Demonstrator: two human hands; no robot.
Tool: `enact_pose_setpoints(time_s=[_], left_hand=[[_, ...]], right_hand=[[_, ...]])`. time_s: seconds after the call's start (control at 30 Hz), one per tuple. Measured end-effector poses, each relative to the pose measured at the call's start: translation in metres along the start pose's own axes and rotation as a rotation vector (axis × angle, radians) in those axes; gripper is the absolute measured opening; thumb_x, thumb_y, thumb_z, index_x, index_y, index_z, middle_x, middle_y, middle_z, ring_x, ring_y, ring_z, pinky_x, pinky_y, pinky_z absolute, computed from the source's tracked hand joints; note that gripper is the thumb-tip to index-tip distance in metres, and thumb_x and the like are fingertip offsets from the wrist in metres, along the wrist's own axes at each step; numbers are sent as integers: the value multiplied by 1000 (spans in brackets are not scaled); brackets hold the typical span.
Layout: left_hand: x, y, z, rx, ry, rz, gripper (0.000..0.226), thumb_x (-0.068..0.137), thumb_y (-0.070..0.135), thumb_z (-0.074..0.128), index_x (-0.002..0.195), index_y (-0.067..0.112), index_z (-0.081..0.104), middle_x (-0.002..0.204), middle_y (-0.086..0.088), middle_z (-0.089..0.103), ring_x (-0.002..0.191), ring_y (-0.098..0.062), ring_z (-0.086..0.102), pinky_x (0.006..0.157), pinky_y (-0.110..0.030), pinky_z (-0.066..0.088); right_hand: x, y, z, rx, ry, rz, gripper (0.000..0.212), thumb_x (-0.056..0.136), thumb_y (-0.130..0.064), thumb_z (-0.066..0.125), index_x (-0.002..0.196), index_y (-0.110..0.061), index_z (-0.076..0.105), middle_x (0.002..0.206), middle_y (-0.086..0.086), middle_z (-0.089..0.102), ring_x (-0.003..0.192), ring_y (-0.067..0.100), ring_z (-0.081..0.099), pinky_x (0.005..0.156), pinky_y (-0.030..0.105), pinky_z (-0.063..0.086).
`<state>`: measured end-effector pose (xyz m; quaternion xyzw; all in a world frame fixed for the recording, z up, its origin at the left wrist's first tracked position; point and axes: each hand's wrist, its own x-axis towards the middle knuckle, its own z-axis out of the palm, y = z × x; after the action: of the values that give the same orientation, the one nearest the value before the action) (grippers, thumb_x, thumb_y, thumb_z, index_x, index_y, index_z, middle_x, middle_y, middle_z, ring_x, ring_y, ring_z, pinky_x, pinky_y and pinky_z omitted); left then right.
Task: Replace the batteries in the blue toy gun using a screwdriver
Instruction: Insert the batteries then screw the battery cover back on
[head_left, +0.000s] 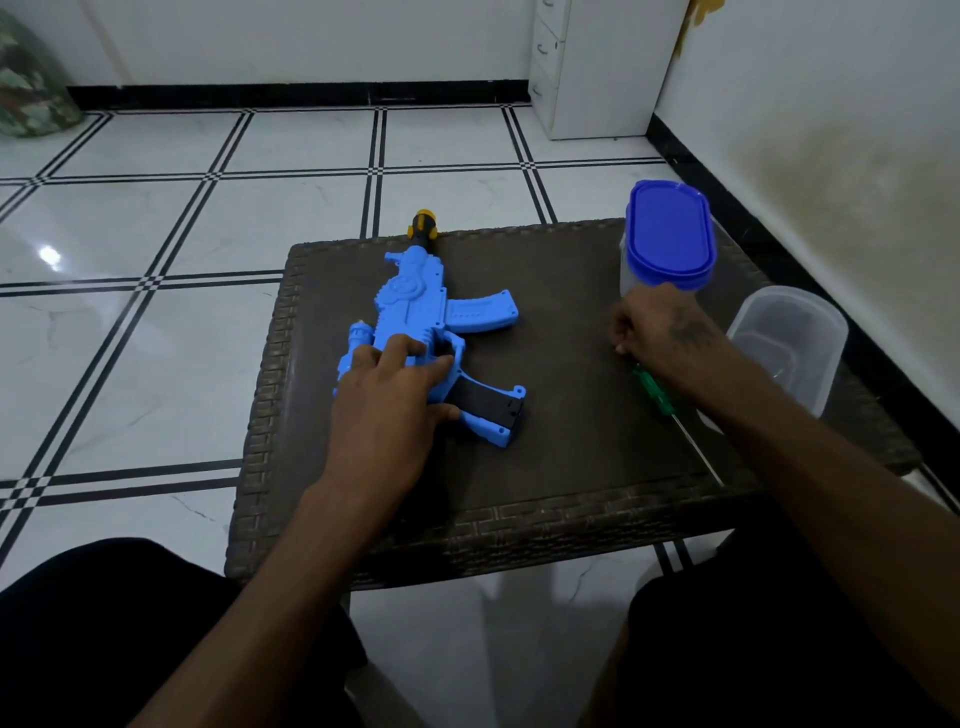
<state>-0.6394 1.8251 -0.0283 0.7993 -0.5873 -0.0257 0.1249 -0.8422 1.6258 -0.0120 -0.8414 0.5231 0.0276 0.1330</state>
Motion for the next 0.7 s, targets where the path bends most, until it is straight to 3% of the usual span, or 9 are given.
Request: enact_pose_setpoints(time_s=[0.23,0.43,0.53,0.63,0.7], left_hand=[[2,0,1,-4,-9,-1,53,90,40,63,140,33,49,144,-1,40,126,-30,34,103,-40,34],[2,1,2,21,-31,-3,54,91,42,60,143,34,45,146,-1,36,128,-30,33,105,-40,32],[2,1,2,20,-36,-5,55,91,43,60,143,34,44,147,0,36,129,-29,32,106,-39,32],[2,0,2,8,-36,-11,55,91,42,60,143,34,45,146,0,36,129,-29,32,106,-40,32],[1,0,3,8,-28,-3,54,90,42,61,142,34,46,145,-1,37,128,-30,34,106,-40,32]], right_hand=[[-1,5,-2,2,-17,-97,15,96,-7,57,105,0,67,100,15,67,89,22,62,67,14,43],[-4,3,-5,-134,-47,-200,11,94,-10,61,102,-4,67,98,12,66,93,22,64,83,30,49],[-1,3,-4,-144,-45,-218,7,95,-10,58,94,-6,64,89,9,62,84,20,60,76,28,47],[0,2,0,-150,-79,-214,8,95,-6,56,88,-10,57,75,-2,50,71,11,48,64,17,36],[-2,-1,1,-145,-62,-236,13,93,-4,58,88,-14,52,76,-7,44,69,6,44,64,15,34]])
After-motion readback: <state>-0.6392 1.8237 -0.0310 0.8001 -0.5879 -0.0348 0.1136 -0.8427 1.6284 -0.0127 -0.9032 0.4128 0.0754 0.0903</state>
